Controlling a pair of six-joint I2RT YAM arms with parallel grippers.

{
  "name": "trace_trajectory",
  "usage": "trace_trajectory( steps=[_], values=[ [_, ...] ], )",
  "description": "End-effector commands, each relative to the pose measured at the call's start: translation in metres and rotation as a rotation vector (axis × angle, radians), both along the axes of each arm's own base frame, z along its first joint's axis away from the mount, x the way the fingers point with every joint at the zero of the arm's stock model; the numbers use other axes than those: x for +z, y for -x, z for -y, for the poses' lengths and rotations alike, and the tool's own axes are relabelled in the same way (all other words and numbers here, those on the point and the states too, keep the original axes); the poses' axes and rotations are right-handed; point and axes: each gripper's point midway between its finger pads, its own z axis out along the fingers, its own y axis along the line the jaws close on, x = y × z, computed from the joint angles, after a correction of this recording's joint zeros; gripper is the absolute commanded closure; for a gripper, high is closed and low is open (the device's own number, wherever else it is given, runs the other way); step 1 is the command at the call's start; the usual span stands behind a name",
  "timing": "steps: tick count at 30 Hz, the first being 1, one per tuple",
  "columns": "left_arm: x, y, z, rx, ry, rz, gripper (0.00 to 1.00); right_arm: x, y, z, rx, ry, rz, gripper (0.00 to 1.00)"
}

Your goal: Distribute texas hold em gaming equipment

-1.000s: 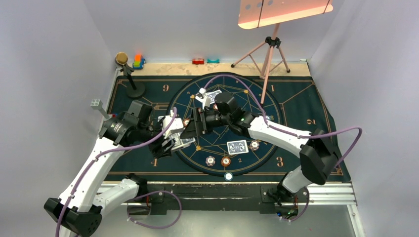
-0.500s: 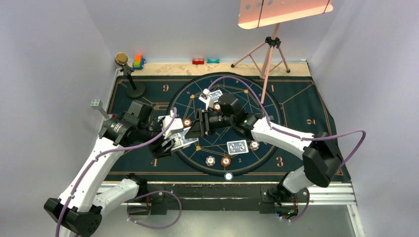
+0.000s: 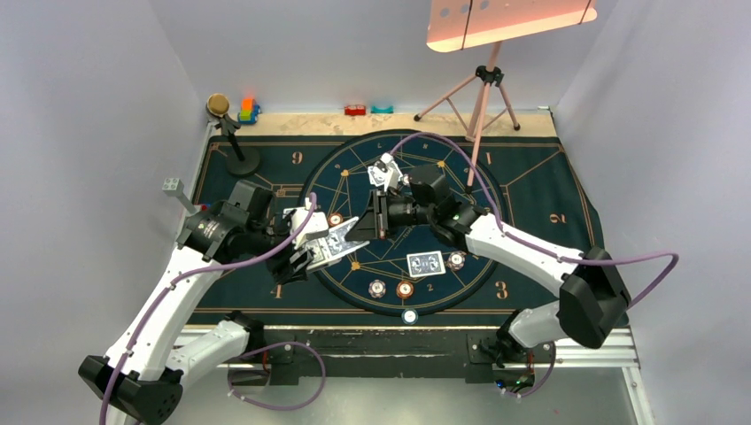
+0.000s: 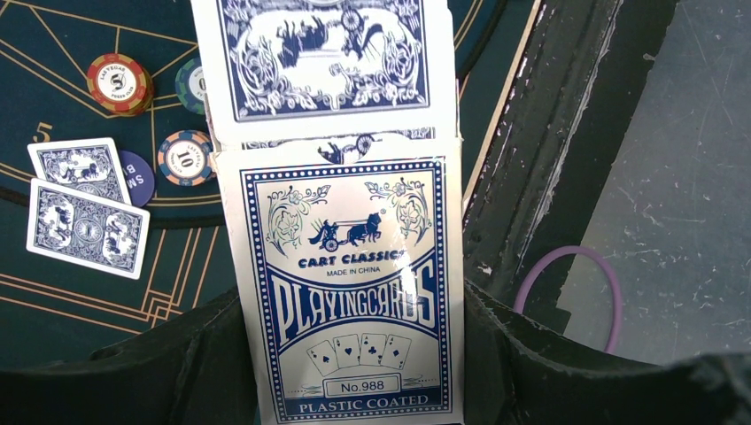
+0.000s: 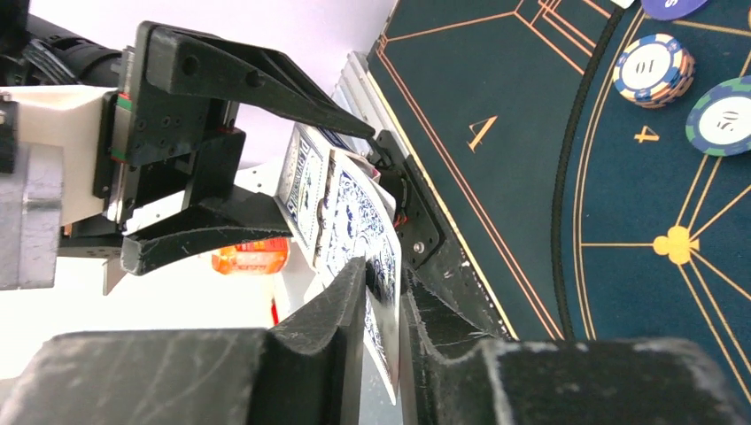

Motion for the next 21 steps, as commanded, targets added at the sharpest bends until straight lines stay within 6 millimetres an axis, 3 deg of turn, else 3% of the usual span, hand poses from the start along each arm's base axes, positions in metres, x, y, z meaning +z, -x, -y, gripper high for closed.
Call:
trace_trajectory(
  steps=[1, 5, 14, 17, 21],
  values=[
    [0.021, -0.004, 0.007, -0.015, 0.057, 0.063, 1.0, 0.016, -0.001, 0.012, -0.027, -0.02, 0.038, 0.82],
    [0.02, -0.004, 0.007, -0.017, 0.055, 0.065, 1.0, 0.021, -0.005, 0.027, -0.066, -0.01, 0.047, 0.85],
    [0.019, -0.002, 0.006, -0.021, 0.049, 0.06, 1.0, 0.006, -0.013, 0.091, -0.207, 0.036, 0.032, 0.88],
    [0.019, -0.002, 0.007, -0.021, 0.057, 0.061, 1.0, -0.002, -0.008, 0.093, -0.194, 0.021, 0.003, 0.87],
    [0.019, -0.003, 0.009, -0.022, 0.062, 0.051, 1.0, 0.01, -0.008, 0.084, -0.172, -0.04, -0.014, 0.9]
  ],
)
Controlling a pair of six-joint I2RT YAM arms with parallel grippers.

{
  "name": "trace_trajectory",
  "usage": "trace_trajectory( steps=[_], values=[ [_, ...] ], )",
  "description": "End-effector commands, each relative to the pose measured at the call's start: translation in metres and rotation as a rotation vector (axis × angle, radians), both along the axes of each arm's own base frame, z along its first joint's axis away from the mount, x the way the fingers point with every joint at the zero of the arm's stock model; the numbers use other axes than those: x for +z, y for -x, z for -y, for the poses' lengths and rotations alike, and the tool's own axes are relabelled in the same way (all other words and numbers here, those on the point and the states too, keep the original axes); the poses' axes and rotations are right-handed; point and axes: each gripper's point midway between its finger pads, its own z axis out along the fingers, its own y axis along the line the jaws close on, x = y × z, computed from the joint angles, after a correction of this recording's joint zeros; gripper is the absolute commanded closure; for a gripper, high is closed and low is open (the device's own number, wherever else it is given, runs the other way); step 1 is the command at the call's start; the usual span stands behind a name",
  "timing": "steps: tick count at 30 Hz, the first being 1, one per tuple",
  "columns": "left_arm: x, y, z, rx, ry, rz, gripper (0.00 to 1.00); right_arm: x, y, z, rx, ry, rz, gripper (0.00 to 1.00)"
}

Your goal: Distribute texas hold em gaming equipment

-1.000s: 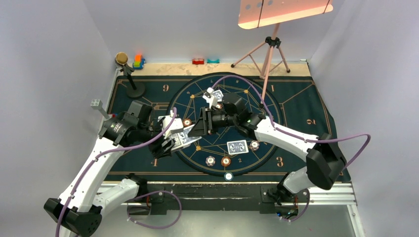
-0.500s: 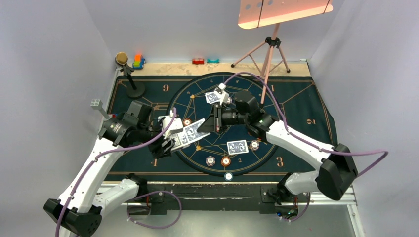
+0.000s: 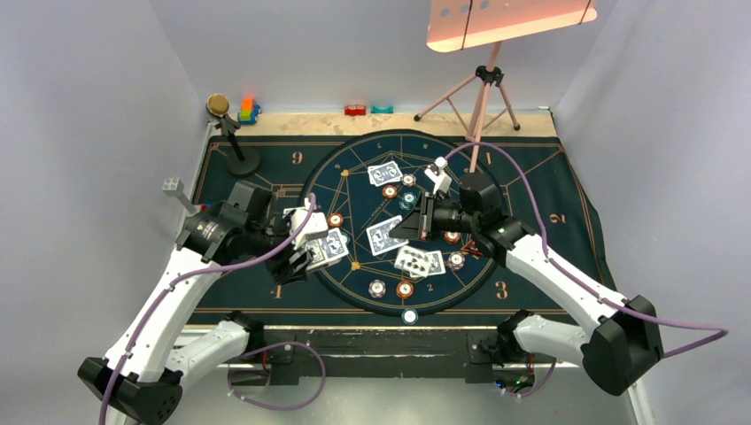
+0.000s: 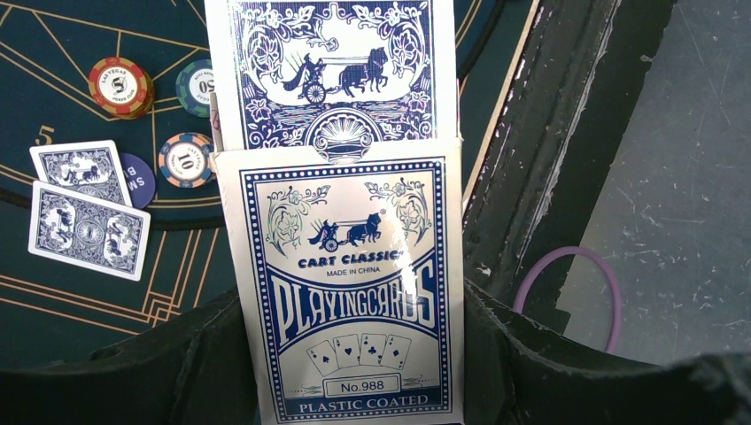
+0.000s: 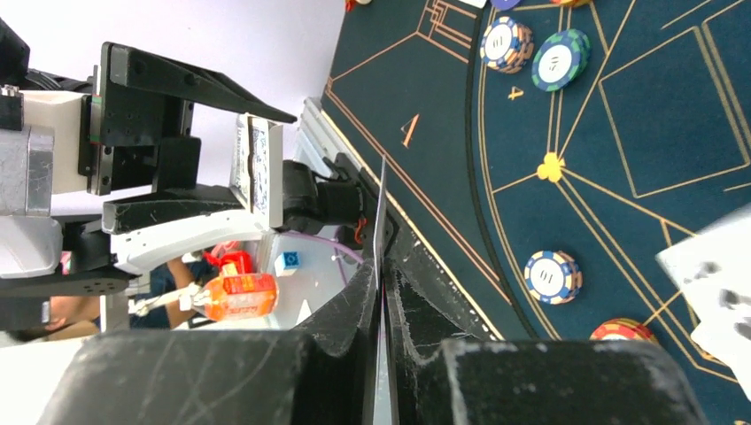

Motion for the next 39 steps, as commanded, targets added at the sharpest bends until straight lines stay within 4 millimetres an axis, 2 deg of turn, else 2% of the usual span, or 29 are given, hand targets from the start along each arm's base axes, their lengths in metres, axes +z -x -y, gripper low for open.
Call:
trace_trajectory(
  steps=[1, 3, 7, 22, 33, 39],
  values=[
    [0.017, -0.003, 0.008, -0.02, 0.056, 0.044, 1.0, 0.018, 0.005, -0.01, 0.048, -0.077, 0.006, 0.91],
    [0.018, -0.004, 0.009, -0.021, 0.057, 0.048, 1.0, 0.027, 0.004, -0.013, 0.054, -0.096, 0.028, 0.93],
    [0.016, -0.003, 0.008, -0.021, 0.052, 0.047, 1.0, 0.029, 0.004, -0.017, 0.069, -0.106, 0.023, 0.96],
    [0.014, 0.0, 0.007, -0.022, 0.052, 0.043, 1.0, 0.008, 0.011, -0.006, 0.043, -0.038, -0.004, 1.0],
    [0.013, 0.002, 0.006, -0.022, 0.053, 0.044, 1.0, -0.023, 0.01, 0.003, 0.006, 0.016, -0.038, 1.0],
    [0.012, 0.001, 0.006, -0.022, 0.05, 0.045, 1.0, -0.042, 0.003, 0.005, -0.011, 0.057, -0.047, 1.0]
  ],
)
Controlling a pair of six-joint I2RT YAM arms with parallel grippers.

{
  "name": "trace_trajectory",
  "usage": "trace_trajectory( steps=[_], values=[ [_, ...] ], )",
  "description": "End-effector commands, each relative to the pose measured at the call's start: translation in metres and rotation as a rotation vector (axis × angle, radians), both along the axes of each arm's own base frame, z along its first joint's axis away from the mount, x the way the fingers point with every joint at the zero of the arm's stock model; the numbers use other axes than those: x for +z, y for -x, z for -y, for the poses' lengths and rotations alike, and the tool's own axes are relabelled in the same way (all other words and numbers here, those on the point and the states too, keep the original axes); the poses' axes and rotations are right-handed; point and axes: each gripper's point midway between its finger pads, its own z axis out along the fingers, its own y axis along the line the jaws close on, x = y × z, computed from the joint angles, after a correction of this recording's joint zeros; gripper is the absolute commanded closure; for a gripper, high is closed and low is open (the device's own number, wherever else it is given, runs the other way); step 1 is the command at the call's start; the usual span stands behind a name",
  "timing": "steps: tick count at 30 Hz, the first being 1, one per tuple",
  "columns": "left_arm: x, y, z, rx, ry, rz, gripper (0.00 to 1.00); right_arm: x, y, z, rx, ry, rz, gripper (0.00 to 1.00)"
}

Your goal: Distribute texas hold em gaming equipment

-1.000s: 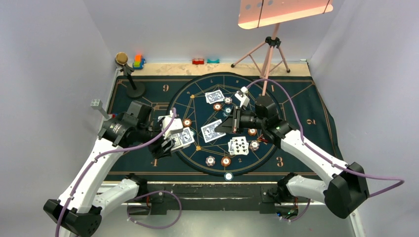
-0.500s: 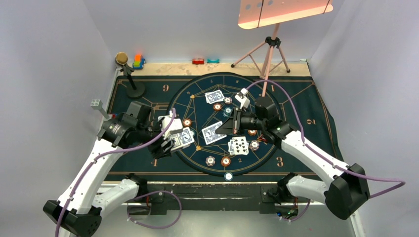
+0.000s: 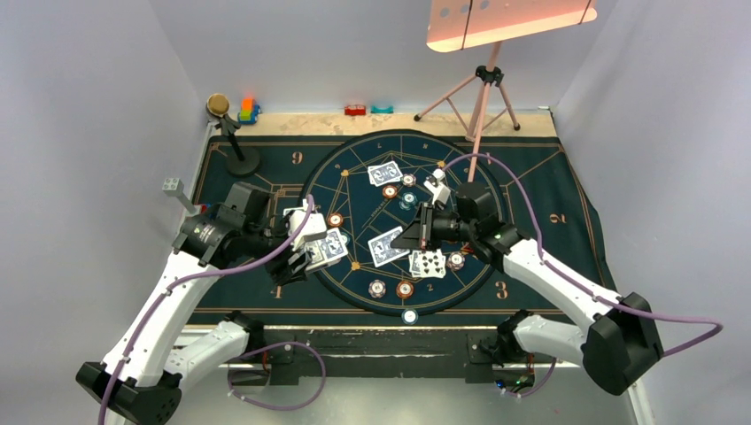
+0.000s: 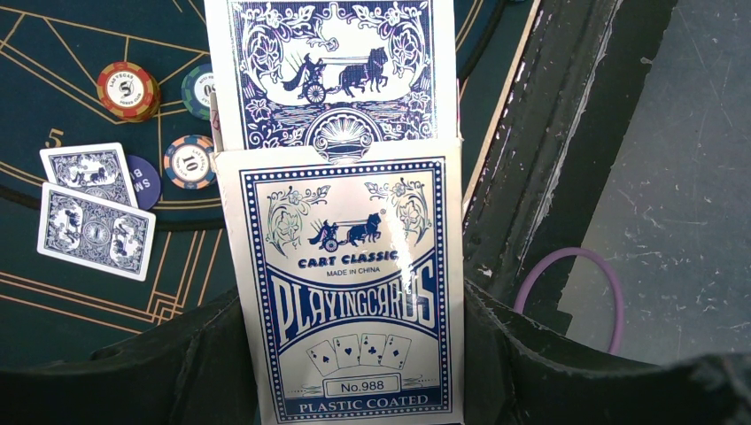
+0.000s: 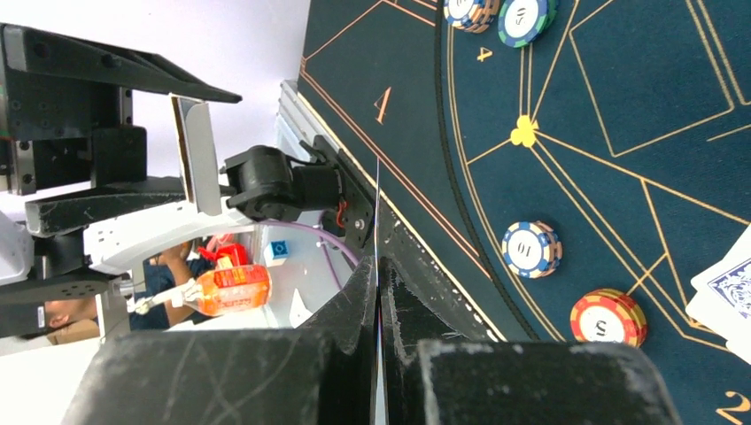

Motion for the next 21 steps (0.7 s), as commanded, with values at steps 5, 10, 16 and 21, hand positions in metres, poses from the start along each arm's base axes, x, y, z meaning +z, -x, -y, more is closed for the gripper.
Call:
trace_trajectory(
  steps=[5, 10, 16, 21],
  values=[
    [0.008, -0.001, 0.006, -0.022, 0.039, 0.024, 1.0, -0.029, -0.024, 0.002, -0.049, 0.069, 0.037, 1.0],
    [0.008, -0.003, 0.008, -0.022, 0.045, 0.022, 1.0, -0.066, -0.046, -0.007, -0.047, 0.126, 0.024, 1.0],
    [0.006, -0.003, 0.007, -0.019, 0.037, 0.021, 1.0, -0.11, -0.07, -0.02, -0.02, 0.201, -0.032, 0.84],
    [0.002, -0.003, 0.006, -0.02, 0.029, 0.019, 1.0, -0.122, -0.083, -0.007, -0.093, 0.31, -0.02, 0.53]
  ],
)
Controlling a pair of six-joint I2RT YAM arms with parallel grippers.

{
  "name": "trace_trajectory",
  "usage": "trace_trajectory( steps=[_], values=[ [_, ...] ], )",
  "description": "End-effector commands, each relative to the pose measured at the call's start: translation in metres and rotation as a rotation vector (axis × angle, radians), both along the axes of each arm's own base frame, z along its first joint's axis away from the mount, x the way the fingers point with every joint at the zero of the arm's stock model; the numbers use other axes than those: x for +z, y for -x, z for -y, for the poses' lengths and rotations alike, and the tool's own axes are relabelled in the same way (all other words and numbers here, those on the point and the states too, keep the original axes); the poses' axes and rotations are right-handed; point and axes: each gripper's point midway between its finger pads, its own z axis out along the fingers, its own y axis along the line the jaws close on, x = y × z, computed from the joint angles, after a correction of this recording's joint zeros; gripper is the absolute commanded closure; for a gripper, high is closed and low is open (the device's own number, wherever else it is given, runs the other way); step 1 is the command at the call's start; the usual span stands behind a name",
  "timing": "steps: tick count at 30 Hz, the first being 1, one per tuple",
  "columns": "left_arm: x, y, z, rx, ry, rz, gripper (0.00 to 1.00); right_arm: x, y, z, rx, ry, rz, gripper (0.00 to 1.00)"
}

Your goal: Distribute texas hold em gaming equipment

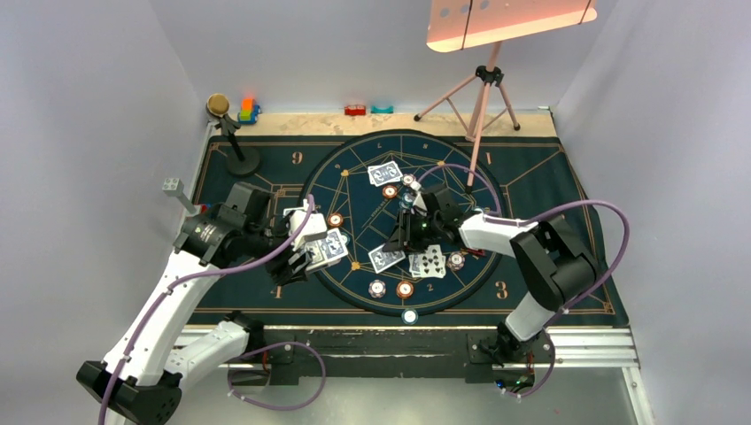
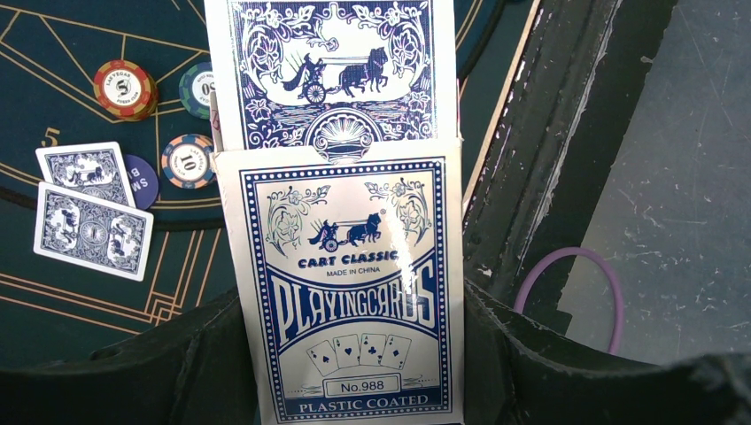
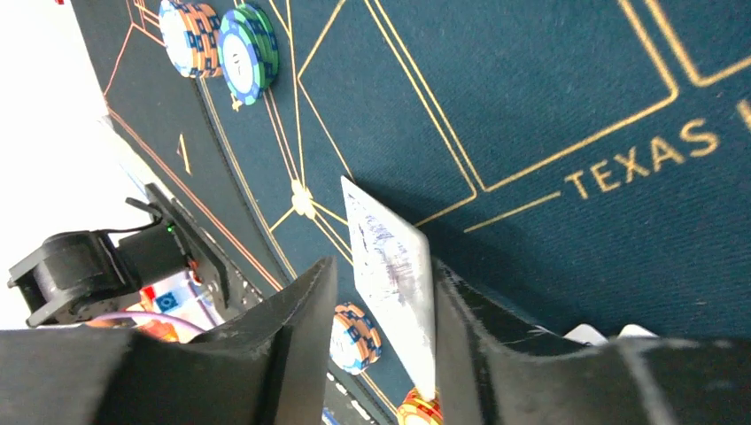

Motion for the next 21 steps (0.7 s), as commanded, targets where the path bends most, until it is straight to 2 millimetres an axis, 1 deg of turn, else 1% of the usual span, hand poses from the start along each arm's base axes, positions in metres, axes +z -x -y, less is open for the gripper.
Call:
trace_trajectory(
  steps=[1, 3, 6, 8, 10, 13, 16, 21],
  values=[
    [0.003, -0.002, 0.006, -0.021, 0.031, 0.022, 1.0, 0.023, -0.033, 0.005, -0.048, 0.065, 0.156, 0.48],
    [0.002, -0.003, 0.006, -0.022, 0.029, 0.019, 1.0, 0.024, -0.033, 0.017, -0.073, 0.126, 0.171, 0.37],
    [0.002, -0.003, 0.006, -0.024, 0.029, 0.018, 1.0, 0.038, -0.033, 0.034, -0.111, 0.187, 0.218, 0.25],
    [0.001, -0.004, 0.006, -0.024, 0.028, 0.015, 1.0, 0.051, -0.033, 0.048, -0.157, 0.219, 0.265, 0.21],
    [0.001, -0.004, 0.006, -0.024, 0.027, 0.014, 1.0, 0.055, -0.032, 0.061, -0.202, 0.257, 0.292, 0.17],
    [0.0, -0.005, 0.007, -0.024, 0.029, 0.011, 1.0, 0.044, -0.029, 0.073, -0.229, 0.309, 0.289, 0.14],
    [-0.001, -0.006, 0.008, -0.023, 0.029, 0.005, 1.0, 0.025, -0.024, 0.075, -0.213, 0.336, 0.25, 0.14],
    [-0.001, -0.007, 0.008, -0.021, 0.029, 0.001, 1.0, 0.006, -0.018, 0.078, -0.213, 0.356, 0.212, 0.13]
  ],
)
